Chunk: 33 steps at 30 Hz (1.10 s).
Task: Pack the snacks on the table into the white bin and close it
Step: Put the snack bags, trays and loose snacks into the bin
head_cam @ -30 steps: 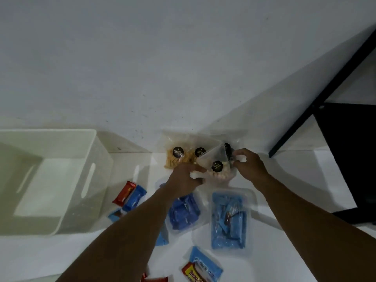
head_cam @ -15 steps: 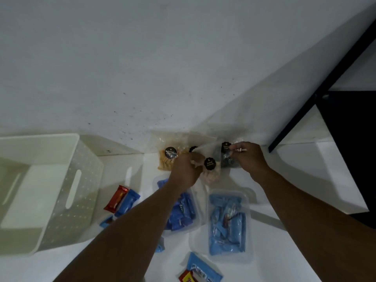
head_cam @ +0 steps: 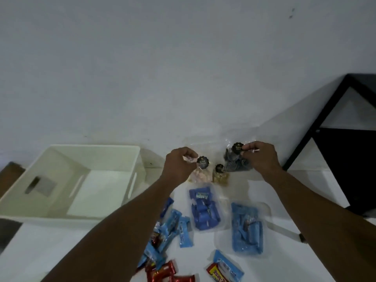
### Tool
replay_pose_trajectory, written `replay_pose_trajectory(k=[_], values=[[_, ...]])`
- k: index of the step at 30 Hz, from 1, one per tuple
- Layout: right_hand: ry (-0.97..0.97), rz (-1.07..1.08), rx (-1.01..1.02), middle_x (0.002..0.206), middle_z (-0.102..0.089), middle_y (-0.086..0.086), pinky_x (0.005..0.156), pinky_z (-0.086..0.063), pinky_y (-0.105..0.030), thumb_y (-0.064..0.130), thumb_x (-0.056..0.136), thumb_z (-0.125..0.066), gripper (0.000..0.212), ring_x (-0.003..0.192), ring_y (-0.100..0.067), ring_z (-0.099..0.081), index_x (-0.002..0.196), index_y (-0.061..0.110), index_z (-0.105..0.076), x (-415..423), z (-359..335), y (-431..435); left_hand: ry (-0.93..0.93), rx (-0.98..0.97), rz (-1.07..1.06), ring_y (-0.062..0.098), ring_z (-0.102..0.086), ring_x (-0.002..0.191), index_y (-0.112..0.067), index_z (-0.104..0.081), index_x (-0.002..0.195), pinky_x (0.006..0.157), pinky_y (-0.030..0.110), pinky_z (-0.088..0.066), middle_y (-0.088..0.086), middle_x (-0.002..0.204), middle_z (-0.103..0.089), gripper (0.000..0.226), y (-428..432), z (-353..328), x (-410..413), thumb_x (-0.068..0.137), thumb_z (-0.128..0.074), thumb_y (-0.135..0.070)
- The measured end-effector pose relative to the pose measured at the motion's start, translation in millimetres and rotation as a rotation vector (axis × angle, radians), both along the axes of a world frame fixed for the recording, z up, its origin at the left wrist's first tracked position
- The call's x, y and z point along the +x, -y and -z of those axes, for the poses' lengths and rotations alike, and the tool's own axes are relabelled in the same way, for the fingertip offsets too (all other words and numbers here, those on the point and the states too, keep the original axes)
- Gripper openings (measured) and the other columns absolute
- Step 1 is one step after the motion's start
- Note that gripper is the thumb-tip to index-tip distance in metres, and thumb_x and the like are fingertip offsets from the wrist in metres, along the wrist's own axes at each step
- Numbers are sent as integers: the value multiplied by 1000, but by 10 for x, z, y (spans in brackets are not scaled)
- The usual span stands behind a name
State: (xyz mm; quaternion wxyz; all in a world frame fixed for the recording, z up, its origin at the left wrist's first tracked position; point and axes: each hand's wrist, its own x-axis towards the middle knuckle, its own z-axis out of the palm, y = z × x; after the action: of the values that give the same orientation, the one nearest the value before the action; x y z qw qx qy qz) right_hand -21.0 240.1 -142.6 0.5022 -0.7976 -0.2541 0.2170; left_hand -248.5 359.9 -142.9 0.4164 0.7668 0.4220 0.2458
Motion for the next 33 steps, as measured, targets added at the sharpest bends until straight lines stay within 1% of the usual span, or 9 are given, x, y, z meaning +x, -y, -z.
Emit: replay_pose_trajectory(k=[3,6,12,17,20,22,24,30,33], values=[[-2,-119,63,82,-70,-4,74,-57,-34,-2,74,-76,24,79,-22,-65,71,21,-70,-523,-276,-266,7,52,-88,0,-59,70,-21,-73,82,64,3,-40,-16,78,-63,21,-186,-269,-604,71,-82,-5],[24,-233,85,83,-70,2,80,-58,-35,0,75,-78,24,82,-20,-66,72,22,-71,-1120,-427,-579,-14,99,-166,-5,-58,69,-26,-71,78,63,4,-39,-18,74,-63,23,-405,-433,-1267,71,-82,-6],[40,-338,93,78,-66,8,67,-44,-17,5,75,-80,15,71,-7,-57,83,15,-72,-2297,-472,-1130,-95,128,-243,12,-62,63,-32,-69,74,57,5,-39,-13,78,-64,31,-877,-500,-2499,74,-79,-2],[118,-357,-4,86,-64,3,73,-45,-25,9,80,-77,13,82,-14,-57,91,12,-71,-3001,-318,-1635,-119,103,-266,17,-63,65,-29,-71,78,61,14,-41,-12,78,-62,27,-1356,-321,-3163,74,-80,-4],[146,-322,-71,93,-61,0,72,-42,-23,8,83,-72,12,86,-16,-55,94,12,-69,-3302,-133,-1923,-125,65,-244,12,-59,64,-25,-72,81,61,14,-40,-13,78,-62,24,-1646,-132,-3383,75,-79,-3],[163,-310,-103,91,-59,2,65,-41,-21,7,85,-69,11,84,-15,-54,94,11,-67,-3433,19,-2105,-130,38,-234,9,-57,63,-23,-73,82,59,13,-39,-13,77,-61,22,-1845,5,-3447,76,-78,-3],[167,-289,-146,87,-56,4,69,-43,-22,4,85,-67,11,84,-15,-54,95,9,-66,-3512,162,-2263,-134,8,-221,8,-57,63,-22,-72,81,59,13,-38,-13,76,-61,23,-2036,163,-3457,75,-77,-1],[190,-254,-273,100,-66,-7,70,-39,-22,0,83,-64,16,86,-18,-58,84,16,-63,-3592,705,-2641,-136,-71,-181,0,-56,64,-18,-73,81,60,2,-39,-13,72,-61,22,-2467,755,-3311,74,-75,4],[212,-248,-349,101,-66,-4,70,-43,-24,2,84,-63,15,88,-20,-60,93,13,-67,-3623,868,-2760,-145,-116,-176,2,-56,62,-21,-71,78,59,3,-39,-12,72,-62,25,-2565,1021,-3215,74,-73,4]])
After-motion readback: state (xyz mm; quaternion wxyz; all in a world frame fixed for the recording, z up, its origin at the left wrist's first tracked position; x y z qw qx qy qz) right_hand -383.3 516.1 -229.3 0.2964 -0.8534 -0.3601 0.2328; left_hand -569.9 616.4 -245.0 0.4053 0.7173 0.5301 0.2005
